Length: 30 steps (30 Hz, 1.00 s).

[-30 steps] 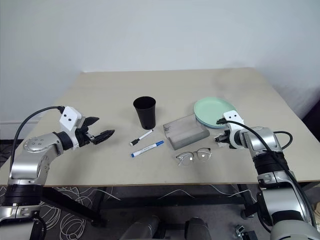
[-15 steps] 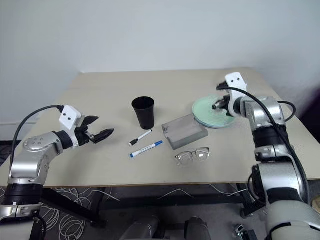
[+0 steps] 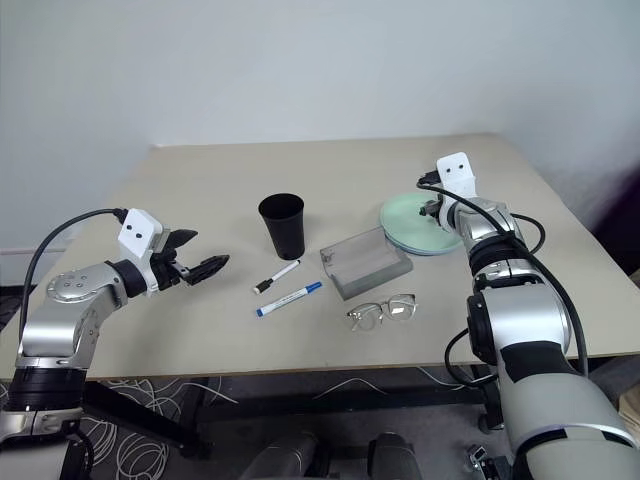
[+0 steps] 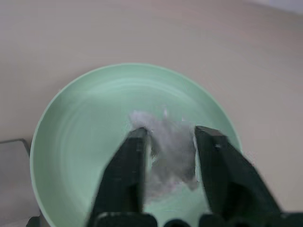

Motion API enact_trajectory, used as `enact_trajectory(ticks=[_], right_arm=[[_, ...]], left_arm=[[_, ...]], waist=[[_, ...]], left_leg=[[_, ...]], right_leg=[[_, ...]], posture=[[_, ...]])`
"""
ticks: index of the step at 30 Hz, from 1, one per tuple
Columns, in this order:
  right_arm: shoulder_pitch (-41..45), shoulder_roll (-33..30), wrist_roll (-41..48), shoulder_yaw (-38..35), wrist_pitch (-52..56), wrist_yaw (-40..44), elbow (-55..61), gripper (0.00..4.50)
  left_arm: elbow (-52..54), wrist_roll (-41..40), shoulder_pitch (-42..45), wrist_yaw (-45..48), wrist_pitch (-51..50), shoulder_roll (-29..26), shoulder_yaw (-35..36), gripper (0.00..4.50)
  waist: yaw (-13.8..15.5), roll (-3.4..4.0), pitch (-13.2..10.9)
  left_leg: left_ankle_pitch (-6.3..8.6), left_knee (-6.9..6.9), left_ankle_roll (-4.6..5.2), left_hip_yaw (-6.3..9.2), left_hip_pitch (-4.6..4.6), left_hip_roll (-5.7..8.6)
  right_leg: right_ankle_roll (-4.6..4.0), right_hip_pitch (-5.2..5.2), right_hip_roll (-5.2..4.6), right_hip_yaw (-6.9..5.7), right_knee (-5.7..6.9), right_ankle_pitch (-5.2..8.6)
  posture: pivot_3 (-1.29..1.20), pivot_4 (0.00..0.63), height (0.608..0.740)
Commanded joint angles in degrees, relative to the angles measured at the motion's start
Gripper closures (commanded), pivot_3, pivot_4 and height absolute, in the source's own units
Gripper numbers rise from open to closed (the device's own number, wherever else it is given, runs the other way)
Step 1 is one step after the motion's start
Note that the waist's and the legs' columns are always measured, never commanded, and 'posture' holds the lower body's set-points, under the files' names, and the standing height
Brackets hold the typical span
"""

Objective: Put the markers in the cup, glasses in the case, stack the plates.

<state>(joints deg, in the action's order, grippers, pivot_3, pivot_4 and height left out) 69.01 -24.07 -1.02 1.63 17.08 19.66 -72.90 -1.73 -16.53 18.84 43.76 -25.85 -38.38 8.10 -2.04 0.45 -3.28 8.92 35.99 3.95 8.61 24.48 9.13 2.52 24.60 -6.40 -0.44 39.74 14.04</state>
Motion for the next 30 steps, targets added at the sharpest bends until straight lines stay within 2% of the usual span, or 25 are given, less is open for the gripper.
enact_trajectory(ticks=[1,5,7,11,16,21,30], right_arm=[[2.3,-0.3,-0.9,-0.8,-1.6,0.2,0.4,1.39],[2.4,-1.4,-1.7,-0.8,-1.8,1.4,1.1,0.04],[2.5,-2.2,-1.7,-1.0,-1.8,2.6,2.2,0.04],[0.8,-5.3,1.5,-3.0,1.3,10.8,9.6,0.04],[-10.4,-10.6,8.8,-4.6,11.8,26.4,35.4,0.04],[-22.1,-18.3,13.4,-4.8,17.3,36.5,55.3,0.04],[-36.5,-31.9,20.3,-7.7,14.4,53.9,65.6,0.04]], left_arm=[[2.4,-0.7,0.5,-0.7,0.0,-0.8,1.8,0.00],[2.8,-0.7,0.9,-0.7,-0.3,-0.6,1.1,0.00],[3.3,-0.7,1.1,-0.7,-0.6,-0.4,0.6,0.00],[6.3,-1.7,1.8,-0.2,-3.2,0.7,-1.3,0.00],[10.1,-0.6,3.9,0.8,-5.5,2.4,-6.9,0.00],[12.1,1.7,8.5,0.2,-9.1,4.8,-14.5,0.00],[8.5,4.9,19.2,2.5,-14.5,10.0,-26.5,0.00]], waist=[[0.0,0.01,0.0],[0.0,0.01,0.0],[-0.1,0.01,0.0],[0.0,0.07,0.0],[0.3,0.02,0.0],[0.9,0.05,0.0],[0.8,-0.04,-0.1]], left_leg=[[0.00,0.00,0.00,0.02,-0.03,-0.01],[-0.02,0.00,-0.04,0.05,-0.05,-0.03],[-0.02,0.00,-0.06,0.05,-0.05,-0.04],[-0.02,0.00,-0.06,0.01,-0.01,-0.02],[-0.01,0.00,-0.05,0.09,0.00,-0.03],[0.00,0.07,-0.04,0.05,0.06,-0.03],[0.02,0.21,0.01,-0.06,0.14,0.00]], right_leg=[[0.06,0.00,0.05,0.04,0.00,0.04],[0.05,0.03,0.23,0.26,0.02,0.04],[0.04,0.07,0.28,0.36,0.03,0.02],[-0.04,0.19,0.29,0.44,0.02,-0.04],[0.11,0.15,0.27,0.41,-0.03,0.03],[0.16,0.01,0.13,0.41,-0.02,0.05],[0.24,-0.21,-0.43,0.02,-0.04,0.10]], posture=[[0.00,0.000,0.692],[0.00,0.000,0.692],[0.00,0.000,0.692],[0.00,0.000,0.692],[0.00,0.000,0.692],[0.00,0.000,0.692],[0.00,0.000,0.692]])
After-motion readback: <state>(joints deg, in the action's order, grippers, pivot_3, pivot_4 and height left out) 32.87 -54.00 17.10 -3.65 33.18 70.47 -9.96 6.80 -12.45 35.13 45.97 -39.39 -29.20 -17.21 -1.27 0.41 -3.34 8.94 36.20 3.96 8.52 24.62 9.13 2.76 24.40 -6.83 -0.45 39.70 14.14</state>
